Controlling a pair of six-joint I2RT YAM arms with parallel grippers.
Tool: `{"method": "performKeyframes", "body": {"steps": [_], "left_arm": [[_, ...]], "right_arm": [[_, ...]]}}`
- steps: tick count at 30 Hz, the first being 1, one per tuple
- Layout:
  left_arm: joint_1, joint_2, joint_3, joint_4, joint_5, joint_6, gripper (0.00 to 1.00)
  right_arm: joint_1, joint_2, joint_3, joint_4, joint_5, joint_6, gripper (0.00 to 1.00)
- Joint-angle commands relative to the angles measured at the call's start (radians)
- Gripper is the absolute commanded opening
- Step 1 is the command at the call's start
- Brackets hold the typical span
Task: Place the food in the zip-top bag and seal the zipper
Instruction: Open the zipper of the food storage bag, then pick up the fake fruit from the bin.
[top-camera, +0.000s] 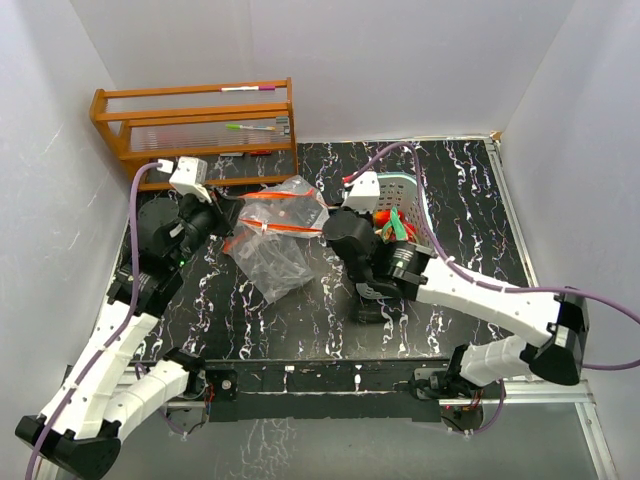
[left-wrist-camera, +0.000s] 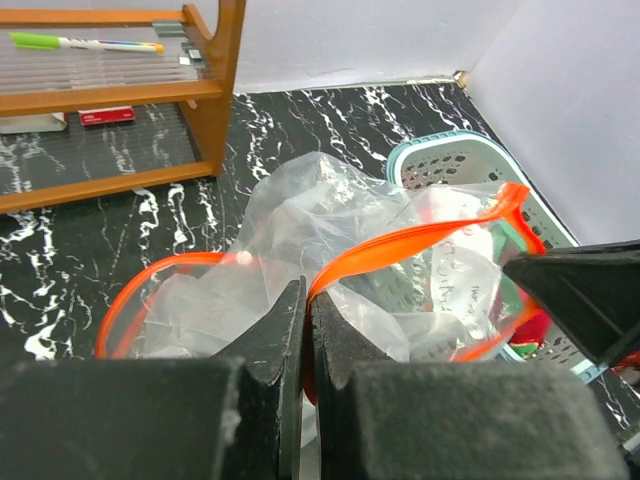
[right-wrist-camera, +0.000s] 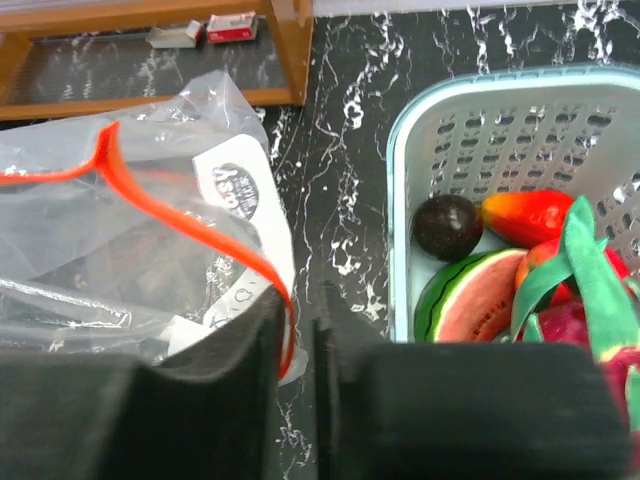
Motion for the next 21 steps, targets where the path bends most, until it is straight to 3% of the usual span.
{"method": "performKeyframes", "body": {"steps": [1,4,6,9,17,21], "left_arm": [[0.01,-0.038,-0.01,0.039,-0.067,0.019,0.0],[0.01,-0.034,-0.055,0.073,-0.046,-0.006,0.0],[0.01,-0.027,-0.075,0.093,-0.034,-0.021,0.0],[0.01,-0.012,-0.094,0.12,-0.013,-0.04,0.0],[0.01,0.012,-0.103,0.142,0.015,-0.054,0.0],[0.01,0.012,-0.094,0.138,0.028,-0.063,0.0]], "right_arm": [[-0.016,-0.109,-0.047,0.14,-0.068,-0.213,0.33],[-0.016,-0.154,-0.05,0.174,-0.275,-0.314,0.59],[-0.016,-0.171,-0.033,0.143,-0.362,-0.328,0.65],[-0.016,-0.207,-0.034,0.114,-0.377,-0.298,0.66],[-0.022,-0.255,-0.055,-0.056,-0.019,-0.105,0.66],[-0.146,-0.21,-0.036,-0.205,0.009,-0.025,0.65]]}}
